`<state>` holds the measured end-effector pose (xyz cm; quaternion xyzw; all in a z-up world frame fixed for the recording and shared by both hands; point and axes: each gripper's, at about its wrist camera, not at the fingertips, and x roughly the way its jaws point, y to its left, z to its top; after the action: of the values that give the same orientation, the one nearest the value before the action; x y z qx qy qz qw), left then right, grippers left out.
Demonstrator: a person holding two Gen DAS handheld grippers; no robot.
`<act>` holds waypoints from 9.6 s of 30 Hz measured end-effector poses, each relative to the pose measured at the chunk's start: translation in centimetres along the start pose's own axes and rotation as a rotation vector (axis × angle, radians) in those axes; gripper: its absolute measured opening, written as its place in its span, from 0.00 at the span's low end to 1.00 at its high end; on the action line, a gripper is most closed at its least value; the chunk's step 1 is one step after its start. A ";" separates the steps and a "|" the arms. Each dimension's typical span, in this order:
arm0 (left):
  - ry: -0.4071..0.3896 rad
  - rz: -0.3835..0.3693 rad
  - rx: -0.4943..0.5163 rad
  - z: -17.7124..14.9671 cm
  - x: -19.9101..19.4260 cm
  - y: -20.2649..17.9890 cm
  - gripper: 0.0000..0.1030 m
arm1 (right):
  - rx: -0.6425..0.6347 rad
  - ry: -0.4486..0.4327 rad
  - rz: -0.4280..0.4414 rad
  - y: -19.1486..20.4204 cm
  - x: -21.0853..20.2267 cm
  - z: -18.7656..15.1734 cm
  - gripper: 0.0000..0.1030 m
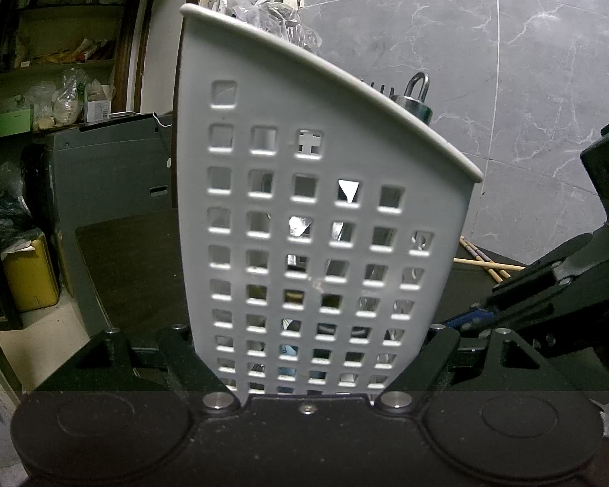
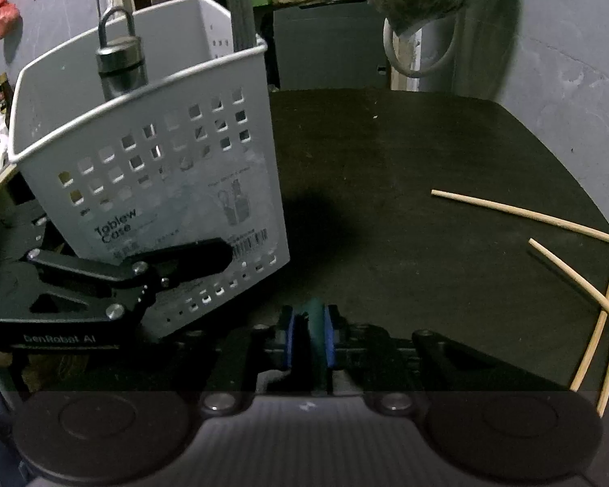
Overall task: Organize utensils
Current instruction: 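Close the right gripper on the green knife handle, then lift the green-handled knife with the right gripper over the basket, then lower the knife into the white basket and open the right gripper, then move the right gripper down over the silver spoon on the table, then close the right gripper on the silver spoon's handle, then lift the spoon with the right gripper toward the basket in the left tool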
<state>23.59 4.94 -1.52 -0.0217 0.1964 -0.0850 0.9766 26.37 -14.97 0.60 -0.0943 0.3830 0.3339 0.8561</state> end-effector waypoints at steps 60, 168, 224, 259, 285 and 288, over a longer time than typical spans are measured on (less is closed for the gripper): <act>0.008 -0.004 -0.005 -0.1 0.5 0.3 0.79 | 0.173 -0.578 0.029 -1.5 -6.5 -4.4 0.20; 0.012 0.005 -0.013 0.1 0.1 0.1 0.78 | -0.030 -0.892 -0.073 5.1 -11.9 -2.8 0.98; 0.023 -0.003 -0.008 -0.1 0.9 0.4 0.79 | 0.244 -0.239 -0.247 -5.4 -7.3 -12.7 0.28; 0.028 0.003 -0.007 0.0 0.9 0.2 0.79 | 0.367 -0.130 0.173 -11.0 3.9 0.3 0.21; 0.027 0.003 -0.009 0.0 0.9 0.2 0.79 | 0.321 -0.111 0.111 -7.4 2.6 1.3 0.04; 0.026 0.003 -0.010 -0.1 0.9 0.2 0.79 | 0.297 -0.104 0.048 -7.0 1.2 0.9 0.04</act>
<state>24.44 4.96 -1.95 -0.0252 0.2096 -0.0828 0.9740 32.00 -19.33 -0.26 0.0598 0.3853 0.2984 0.8711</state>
